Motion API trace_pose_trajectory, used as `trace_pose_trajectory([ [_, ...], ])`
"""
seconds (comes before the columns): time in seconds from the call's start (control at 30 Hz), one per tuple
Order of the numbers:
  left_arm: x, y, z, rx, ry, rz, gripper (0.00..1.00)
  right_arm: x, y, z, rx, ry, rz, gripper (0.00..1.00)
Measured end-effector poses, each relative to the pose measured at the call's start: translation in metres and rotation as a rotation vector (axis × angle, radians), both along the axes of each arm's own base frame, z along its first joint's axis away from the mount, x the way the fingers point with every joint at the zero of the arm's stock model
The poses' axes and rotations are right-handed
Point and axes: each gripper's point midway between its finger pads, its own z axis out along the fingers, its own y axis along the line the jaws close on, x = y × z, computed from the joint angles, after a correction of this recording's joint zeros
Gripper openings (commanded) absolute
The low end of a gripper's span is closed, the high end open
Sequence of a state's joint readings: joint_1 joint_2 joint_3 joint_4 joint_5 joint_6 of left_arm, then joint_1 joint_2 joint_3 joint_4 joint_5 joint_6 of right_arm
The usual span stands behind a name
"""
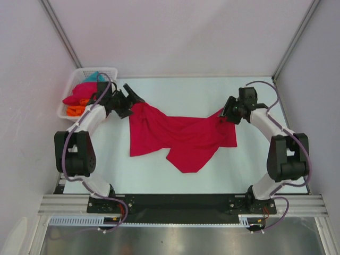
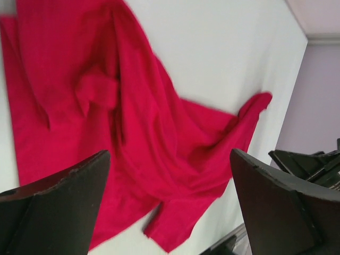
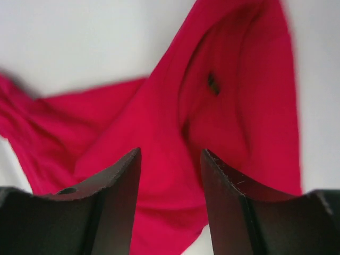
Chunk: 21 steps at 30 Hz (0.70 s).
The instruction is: Fold and stack the t-shirts
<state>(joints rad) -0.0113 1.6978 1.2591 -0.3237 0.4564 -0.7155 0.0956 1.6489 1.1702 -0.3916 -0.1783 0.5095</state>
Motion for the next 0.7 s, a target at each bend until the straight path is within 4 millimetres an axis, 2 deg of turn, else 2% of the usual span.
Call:
trace_pose_trajectory([
  [0.13, -0.049, -0.019, -0.011, 0.001, 0.006, -0.047, 0.99, -0.056, 0.043, 0.002, 0.007, -0.008, 0.098, 0.52],
  [0.23, -0.084, -0.03, -0.033, 0.001, 0.044, -0.073, 1.0, -0.108, 0.081, -0.011, 0.016, 0.02, 0.198, 0.51],
  [0.33, -0.107, -0.034, -0.052, 0.002, 0.077, -0.086, 0.99, -0.146, 0.097, -0.026, 0.008, 0.061, 0.245, 0.5],
  [0.43, -0.125, -0.037, -0.066, 0.007, 0.094, -0.096, 1.0, -0.177, 0.103, -0.039, -0.007, 0.089, 0.265, 0.5],
  [0.57, -0.142, -0.048, -0.078, 0.0, 0.09, -0.121, 1.0, -0.198, 0.11, -0.053, -0.021, 0.126, 0.276, 0.5],
  [0.7, -0.161, -0.06, -0.096, -0.007, 0.115, -0.15, 1.0, -0.206, 0.116, -0.065, -0.045, 0.153, 0.276, 0.5],
])
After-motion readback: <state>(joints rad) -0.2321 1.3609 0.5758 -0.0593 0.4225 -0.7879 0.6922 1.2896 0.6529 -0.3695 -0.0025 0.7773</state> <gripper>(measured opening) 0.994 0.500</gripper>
